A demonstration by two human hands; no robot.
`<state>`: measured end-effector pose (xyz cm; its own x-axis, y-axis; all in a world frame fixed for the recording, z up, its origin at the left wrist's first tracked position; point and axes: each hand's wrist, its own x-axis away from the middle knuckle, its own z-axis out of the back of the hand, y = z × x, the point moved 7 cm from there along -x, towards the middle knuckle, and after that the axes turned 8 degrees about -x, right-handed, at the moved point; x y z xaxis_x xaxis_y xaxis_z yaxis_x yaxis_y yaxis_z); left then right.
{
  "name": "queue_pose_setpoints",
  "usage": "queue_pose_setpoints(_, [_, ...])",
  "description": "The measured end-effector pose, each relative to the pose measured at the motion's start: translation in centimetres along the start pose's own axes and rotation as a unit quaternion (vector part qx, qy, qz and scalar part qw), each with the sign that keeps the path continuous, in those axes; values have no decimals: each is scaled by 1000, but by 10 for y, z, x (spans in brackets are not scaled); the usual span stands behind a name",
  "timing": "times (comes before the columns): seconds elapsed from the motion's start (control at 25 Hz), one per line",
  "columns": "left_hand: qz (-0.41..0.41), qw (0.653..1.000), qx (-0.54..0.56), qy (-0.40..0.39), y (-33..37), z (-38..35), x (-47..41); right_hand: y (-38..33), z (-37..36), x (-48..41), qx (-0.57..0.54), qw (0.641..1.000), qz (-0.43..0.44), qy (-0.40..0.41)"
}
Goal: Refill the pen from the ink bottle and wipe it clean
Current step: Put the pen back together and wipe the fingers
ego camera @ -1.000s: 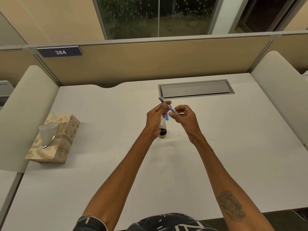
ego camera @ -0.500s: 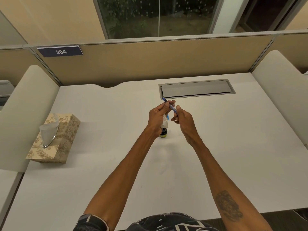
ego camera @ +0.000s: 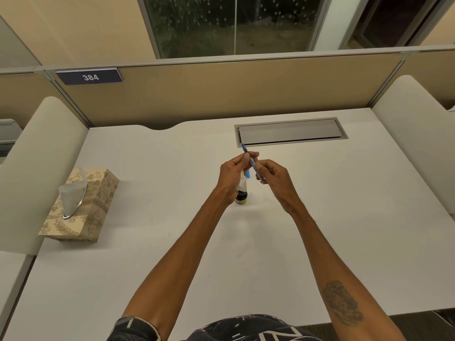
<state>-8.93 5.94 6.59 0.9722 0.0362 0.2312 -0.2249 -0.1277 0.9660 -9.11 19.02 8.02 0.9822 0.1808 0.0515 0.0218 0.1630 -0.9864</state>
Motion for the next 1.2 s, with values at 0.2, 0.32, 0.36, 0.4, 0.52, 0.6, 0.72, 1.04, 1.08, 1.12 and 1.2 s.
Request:
queue_pose_setpoints(0.2, [22, 1000, 3, -3, -8, 0, 0, 2, 6, 2, -9, 1000, 7, -14])
queue_pose_setpoints(0.32, [33, 999, -13, 4, -13, 2, -5, 10, 9, 4, -27, 999, -30, -11])
queue_pose_setpoints(0.36, [40, 999, -21, 14, -16, 4, -7, 13, 10, 4, -37, 999, -40, -5])
queue_pose_setpoints(0.4, [44, 998, -26, 25, -18, 6, -9, 16, 10, 4, -49, 998, -50, 5])
queue_pose_setpoints(0.52, [57, 997, 0, 48, -23, 13, -6, 36, 15, 3, -75, 991, -101, 52])
queue_pose_setpoints(0.6, [73, 994, 46, 62, -27, 20, -4, 53, 19, 3, -84, 983, -143, 84])
queue_pose_setpoints(0.72, [98, 985, 117, 78, -33, 30, -1, 75, 21, 3, -68, 974, -179, 118])
queue_pose_setpoints(1.04, [83, 987, 119, 68, -34, 35, 1, 130, 3, 0, 135, 954, -238, 122])
queue_pose_setpoints(1.08, [83, 988, 117, 65, -34, 35, 1, 134, 0, 1, 155, 950, -247, 111])
queue_pose_setpoints(1.12, [83, 988, 115, 65, -35, 35, 1, 137, -3, 1, 170, 947, -252, 105])
queue_pose_setpoints(1.2, [81, 988, 111, 66, -35, 37, 2, 141, -6, 1, 185, 944, -253, 106])
